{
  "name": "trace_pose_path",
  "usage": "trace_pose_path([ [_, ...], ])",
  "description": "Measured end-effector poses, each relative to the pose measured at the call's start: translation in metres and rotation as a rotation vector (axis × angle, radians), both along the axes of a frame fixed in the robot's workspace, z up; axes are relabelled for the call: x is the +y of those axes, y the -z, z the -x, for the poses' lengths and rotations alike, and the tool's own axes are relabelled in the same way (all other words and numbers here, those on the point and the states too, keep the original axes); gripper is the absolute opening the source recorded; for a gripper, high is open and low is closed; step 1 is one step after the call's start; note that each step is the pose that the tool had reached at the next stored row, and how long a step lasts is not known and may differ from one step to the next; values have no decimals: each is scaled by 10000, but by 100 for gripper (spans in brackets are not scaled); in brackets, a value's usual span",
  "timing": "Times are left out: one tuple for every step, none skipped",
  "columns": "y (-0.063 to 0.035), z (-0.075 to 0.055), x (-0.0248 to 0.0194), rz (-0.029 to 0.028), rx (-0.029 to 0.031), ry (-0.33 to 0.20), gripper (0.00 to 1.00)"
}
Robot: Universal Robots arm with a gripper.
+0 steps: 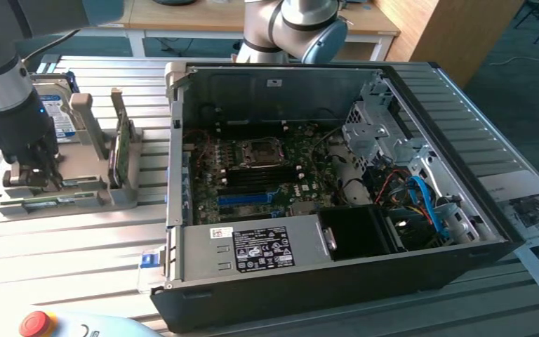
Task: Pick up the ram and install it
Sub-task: 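Pick up the ram and move it above insertion slot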
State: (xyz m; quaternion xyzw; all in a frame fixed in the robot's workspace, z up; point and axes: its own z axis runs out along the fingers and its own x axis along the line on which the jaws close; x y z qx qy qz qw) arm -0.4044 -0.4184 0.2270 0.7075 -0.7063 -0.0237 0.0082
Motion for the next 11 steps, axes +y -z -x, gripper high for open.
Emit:
trace_pose_path([
  [0, 0, 0, 0, 0, 0, 24],
  [1, 0, 0, -1, -1, 0, 24],
  [2, 0, 0, -2, -2, 1, 24],
  [3, 0, -3, -3, -4, 2, 24],
  [3, 0, -11, -2, -4, 1, 24],
  [2, 0, -20, -1, -3, 1, 24],
  [2, 0, -29, -1, -3, 1, 24],
  [2, -1, -37, -2, -3, 0, 24],
  [2, -1, -45, -2, -3, 0, 24],
  [2, -1, -52, -1, -2, 0, 24],
  [2, 0, -57, -1, -2, 0, 24],
])
